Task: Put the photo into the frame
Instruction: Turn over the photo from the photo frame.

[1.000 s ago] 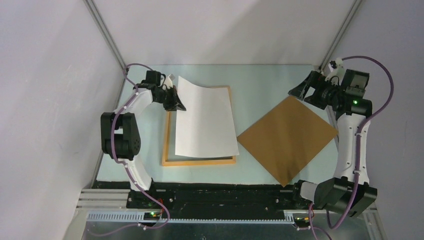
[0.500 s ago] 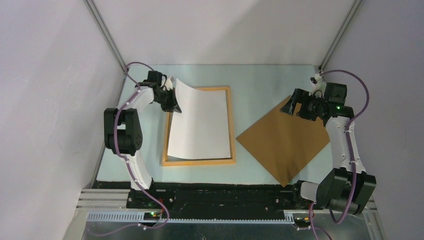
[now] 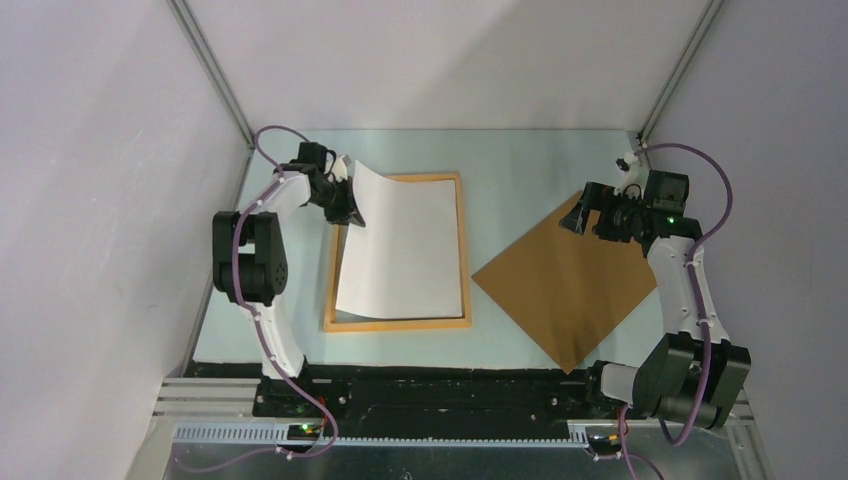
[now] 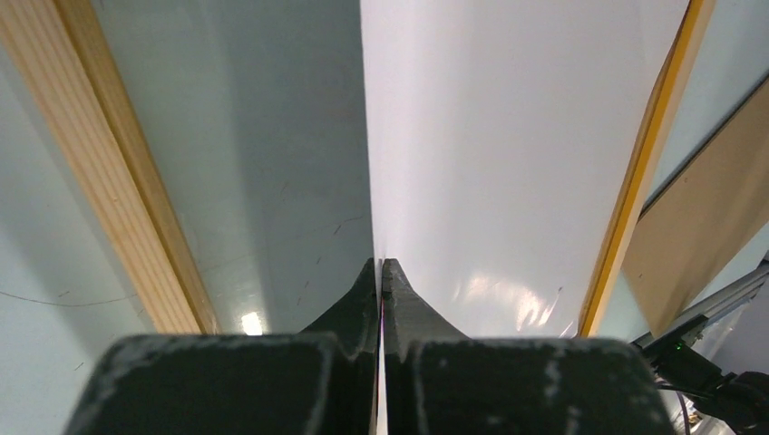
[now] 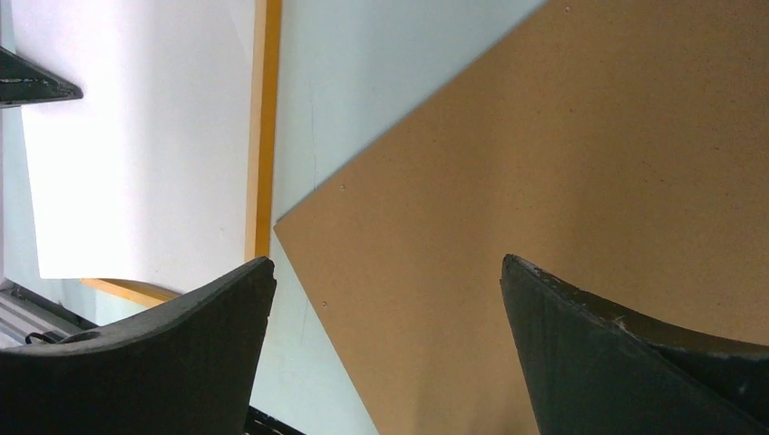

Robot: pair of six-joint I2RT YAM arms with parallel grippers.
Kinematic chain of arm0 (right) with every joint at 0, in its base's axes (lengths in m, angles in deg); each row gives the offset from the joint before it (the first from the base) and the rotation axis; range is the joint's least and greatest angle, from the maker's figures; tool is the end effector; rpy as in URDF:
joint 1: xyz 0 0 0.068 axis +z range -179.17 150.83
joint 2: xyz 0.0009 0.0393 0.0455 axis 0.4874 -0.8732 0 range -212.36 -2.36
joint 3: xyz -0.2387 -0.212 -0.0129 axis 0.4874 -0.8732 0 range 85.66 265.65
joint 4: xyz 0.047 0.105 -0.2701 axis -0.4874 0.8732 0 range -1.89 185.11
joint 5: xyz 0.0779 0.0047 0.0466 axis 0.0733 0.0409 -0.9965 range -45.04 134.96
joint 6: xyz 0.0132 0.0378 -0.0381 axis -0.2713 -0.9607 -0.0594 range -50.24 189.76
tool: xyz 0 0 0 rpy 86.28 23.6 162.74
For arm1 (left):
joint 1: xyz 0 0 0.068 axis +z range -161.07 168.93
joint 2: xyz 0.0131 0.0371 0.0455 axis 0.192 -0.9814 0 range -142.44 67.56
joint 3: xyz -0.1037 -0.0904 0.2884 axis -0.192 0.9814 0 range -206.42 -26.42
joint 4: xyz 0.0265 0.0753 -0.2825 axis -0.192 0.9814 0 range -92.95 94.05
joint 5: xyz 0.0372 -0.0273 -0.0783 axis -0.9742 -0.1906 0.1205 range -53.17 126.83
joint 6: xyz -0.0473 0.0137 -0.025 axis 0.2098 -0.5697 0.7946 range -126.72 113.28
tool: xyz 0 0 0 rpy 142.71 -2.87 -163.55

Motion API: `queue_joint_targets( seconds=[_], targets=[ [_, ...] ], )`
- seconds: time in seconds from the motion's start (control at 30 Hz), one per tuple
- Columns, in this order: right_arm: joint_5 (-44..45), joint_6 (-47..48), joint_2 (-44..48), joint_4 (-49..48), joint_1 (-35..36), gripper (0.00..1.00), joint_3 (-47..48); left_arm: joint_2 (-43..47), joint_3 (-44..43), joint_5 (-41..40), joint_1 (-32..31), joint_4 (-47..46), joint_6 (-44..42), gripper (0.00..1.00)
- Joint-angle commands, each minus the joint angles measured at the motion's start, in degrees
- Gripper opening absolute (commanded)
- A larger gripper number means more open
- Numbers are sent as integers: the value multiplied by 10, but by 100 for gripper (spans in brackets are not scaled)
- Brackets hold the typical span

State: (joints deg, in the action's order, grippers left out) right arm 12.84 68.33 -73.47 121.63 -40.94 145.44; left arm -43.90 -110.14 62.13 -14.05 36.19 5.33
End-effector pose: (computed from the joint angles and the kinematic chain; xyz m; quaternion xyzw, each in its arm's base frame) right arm 0.2776 -0.0374 0.3382 -0.0035 0.8936 0.2212 0.3905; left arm 0.4499 -0.0396 0.2279 -0.0318 0.9564 -0.2383 0.1659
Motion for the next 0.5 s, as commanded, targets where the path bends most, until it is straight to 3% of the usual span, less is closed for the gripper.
queue_joint_targets(
  seconds=[0.0,0.47],
  targets=[
    [3,11,2,-23,3,98,-1,1,-13,10,-4,-11,14,0],
    [2,12,1,-22,6,98,0,23,15,-18,-4,-28,25,0]
  ],
)
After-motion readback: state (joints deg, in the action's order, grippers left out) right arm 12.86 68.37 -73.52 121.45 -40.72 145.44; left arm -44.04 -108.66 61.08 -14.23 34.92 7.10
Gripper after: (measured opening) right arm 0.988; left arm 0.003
